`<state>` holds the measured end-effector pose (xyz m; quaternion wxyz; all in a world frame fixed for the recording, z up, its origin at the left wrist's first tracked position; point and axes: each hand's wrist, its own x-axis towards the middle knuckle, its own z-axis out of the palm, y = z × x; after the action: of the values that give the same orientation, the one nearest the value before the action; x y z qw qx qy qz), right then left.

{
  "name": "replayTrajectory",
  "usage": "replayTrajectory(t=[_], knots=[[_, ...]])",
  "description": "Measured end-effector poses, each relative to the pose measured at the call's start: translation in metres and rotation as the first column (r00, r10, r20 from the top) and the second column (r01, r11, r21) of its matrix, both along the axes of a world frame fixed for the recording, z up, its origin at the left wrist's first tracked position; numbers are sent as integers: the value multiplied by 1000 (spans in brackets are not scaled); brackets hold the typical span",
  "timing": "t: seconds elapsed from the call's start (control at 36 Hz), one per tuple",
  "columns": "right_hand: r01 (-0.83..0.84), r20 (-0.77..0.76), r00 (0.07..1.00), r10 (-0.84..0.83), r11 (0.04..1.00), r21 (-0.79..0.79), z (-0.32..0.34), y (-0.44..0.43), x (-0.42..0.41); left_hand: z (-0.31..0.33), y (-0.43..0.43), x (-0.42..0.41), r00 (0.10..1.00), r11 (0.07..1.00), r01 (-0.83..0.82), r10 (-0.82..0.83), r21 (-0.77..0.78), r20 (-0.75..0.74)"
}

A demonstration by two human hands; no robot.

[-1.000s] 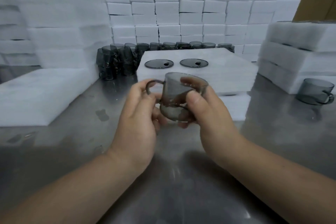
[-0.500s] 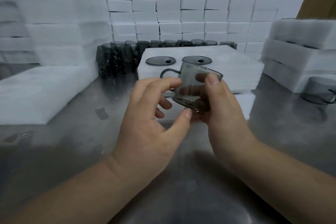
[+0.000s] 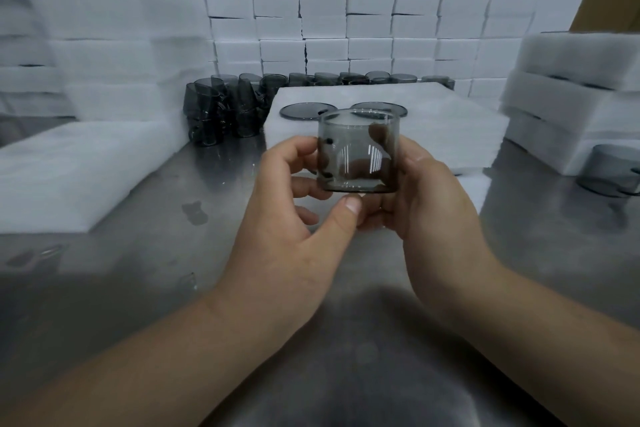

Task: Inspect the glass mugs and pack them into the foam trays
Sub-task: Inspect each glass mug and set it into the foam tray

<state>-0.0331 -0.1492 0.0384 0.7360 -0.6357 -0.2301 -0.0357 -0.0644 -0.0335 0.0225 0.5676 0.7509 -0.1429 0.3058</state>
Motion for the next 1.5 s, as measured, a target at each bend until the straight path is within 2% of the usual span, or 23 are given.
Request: replayTrajectory(t=[0.25, 0.39, 0.56, 0.67, 1.03, 1.22, 1.36, 1.5], knots=[[54, 48, 997, -53, 998, -17, -1, -4, 0, 2, -1, -3, 997, 998, 47, -50, -51, -60], [107, 58, 993, -107, 994, 4, -2, -3, -1, 3, 0, -3, 995, 998, 21, -27, -57, -97], [147, 137, 980, -147, 989, 12, -2, -2, -5, 2, 1, -3, 993, 1000, -7, 10, 25, -115], [165, 178, 970, -164, 986, 6, -2, -2, -5, 4, 2, -3, 995, 999, -18, 23, 50, -98], [192, 273, 945, -178, 981, -26, -4, -1, -8, 7, 3, -3, 996, 1000, 29, -30, -9, -83], [272, 359, 901, -244, 962, -30, -5, -1, -8, 8, 3, -3, 999, 999, 30, -31, -28, -27], [351, 289, 895, -339, 936, 12, -4, -4, -1, 7, 3, -3, 999, 998, 45, -44, -44, 31], [355, 257, 906, -337, 934, -28, -5, -3, 0, 7, 3, -3, 993, 996, 84, -80, -36, 92]])
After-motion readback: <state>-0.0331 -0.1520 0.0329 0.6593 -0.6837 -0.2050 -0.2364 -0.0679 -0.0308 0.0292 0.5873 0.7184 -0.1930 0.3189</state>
